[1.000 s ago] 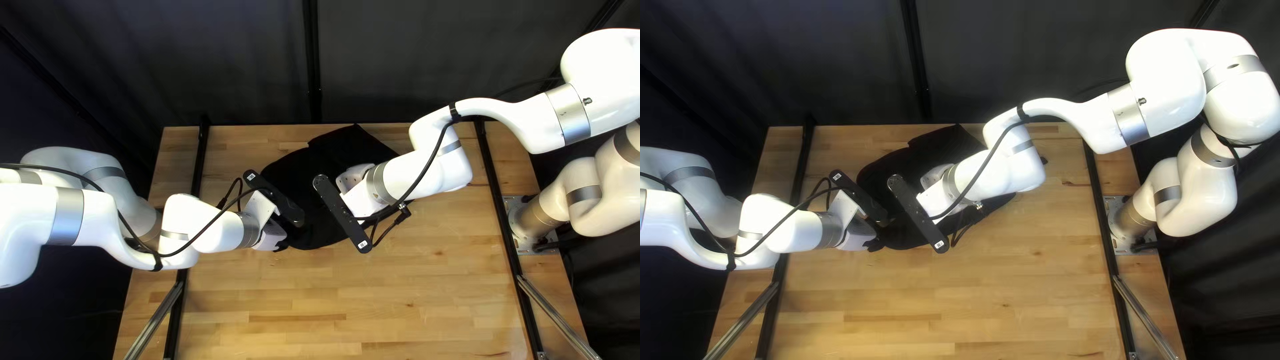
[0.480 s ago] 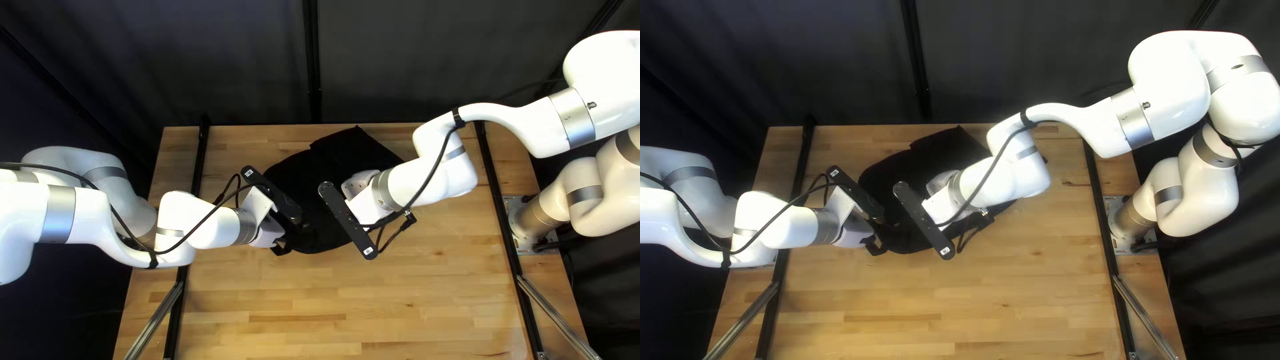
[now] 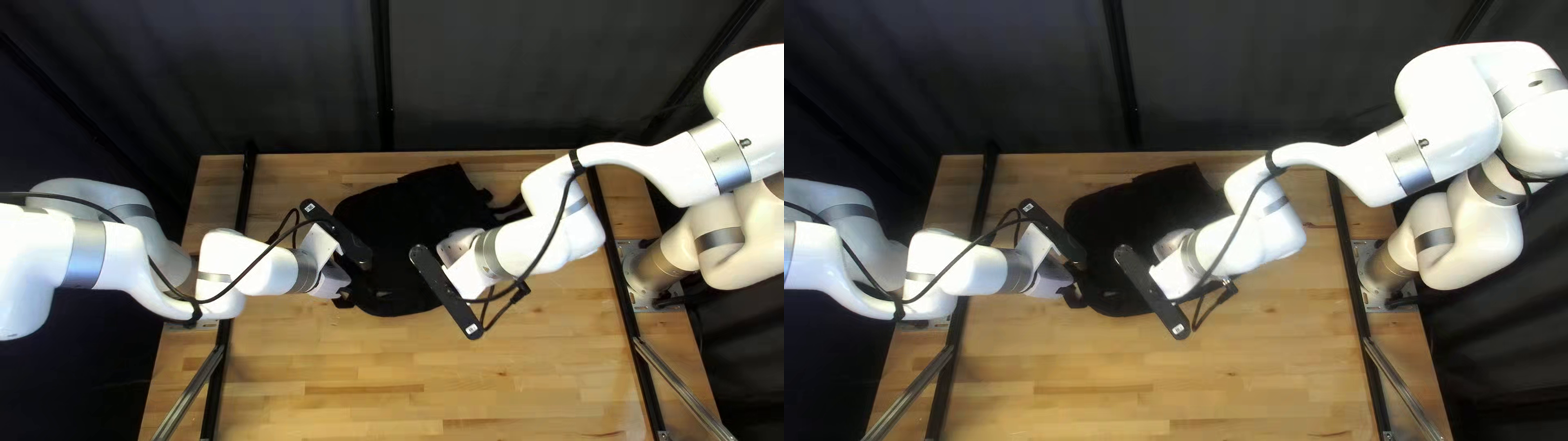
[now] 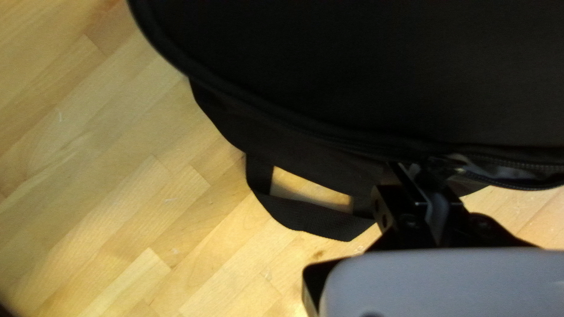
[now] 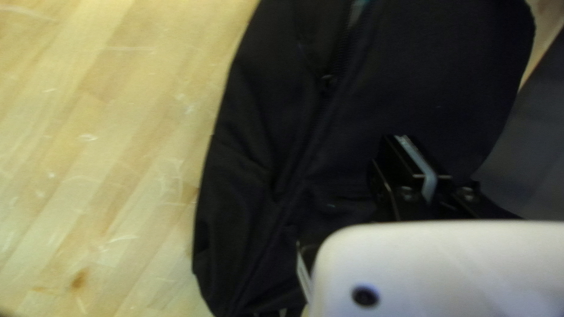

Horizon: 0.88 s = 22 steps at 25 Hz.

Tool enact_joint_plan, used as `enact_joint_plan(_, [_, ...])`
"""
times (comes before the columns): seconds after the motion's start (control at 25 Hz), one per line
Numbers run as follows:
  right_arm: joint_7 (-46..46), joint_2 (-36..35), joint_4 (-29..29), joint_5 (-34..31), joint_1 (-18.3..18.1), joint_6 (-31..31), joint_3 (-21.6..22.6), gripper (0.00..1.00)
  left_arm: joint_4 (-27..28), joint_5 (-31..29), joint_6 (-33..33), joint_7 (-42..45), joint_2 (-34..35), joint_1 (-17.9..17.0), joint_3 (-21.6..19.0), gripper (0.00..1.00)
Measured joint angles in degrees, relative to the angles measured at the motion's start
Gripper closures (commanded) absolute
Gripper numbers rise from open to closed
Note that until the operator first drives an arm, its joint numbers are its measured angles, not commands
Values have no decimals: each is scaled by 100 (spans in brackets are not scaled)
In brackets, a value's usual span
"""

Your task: Remove a lunch box from a kids backpack

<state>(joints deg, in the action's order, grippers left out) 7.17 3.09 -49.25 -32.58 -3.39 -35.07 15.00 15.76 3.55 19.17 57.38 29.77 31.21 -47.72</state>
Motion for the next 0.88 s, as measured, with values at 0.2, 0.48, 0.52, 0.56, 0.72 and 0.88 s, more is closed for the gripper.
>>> enact_joint_plan(0.2, [-98, 45, 72, 41, 97, -1, 99, 0, 80, -66, -91, -58, -185, 117, -26, 100])
enact_joint_plan(0.48, [-156, -21, 57, -190, 132, 146, 145, 0, 49, -15, 0, -170, -103, -30, 110, 100])
enact_joint_plan(0.52, [-202, -94, 29, -290, 122, 185, 139, 0, 49, -17, 0, -173, -104, -30, 109, 100])
enact_joint_plan(0.56, [-258, -183, -9, -403, 109, 227, 127, 0, 51, -21, -1, -175, -107, -28, 107, 100])
enact_joint_plan(0.72, [-502, -616, -268, -847, 63, 348, 32, 0, 60, -29, 0, -180, -108, -24, 103, 100])
enact_joint_plan(0.88, [-649, -1151, -709, -1106, 54, 294, -75, 0, 69, -32, 8, -176, -108, -22, 97, 100])
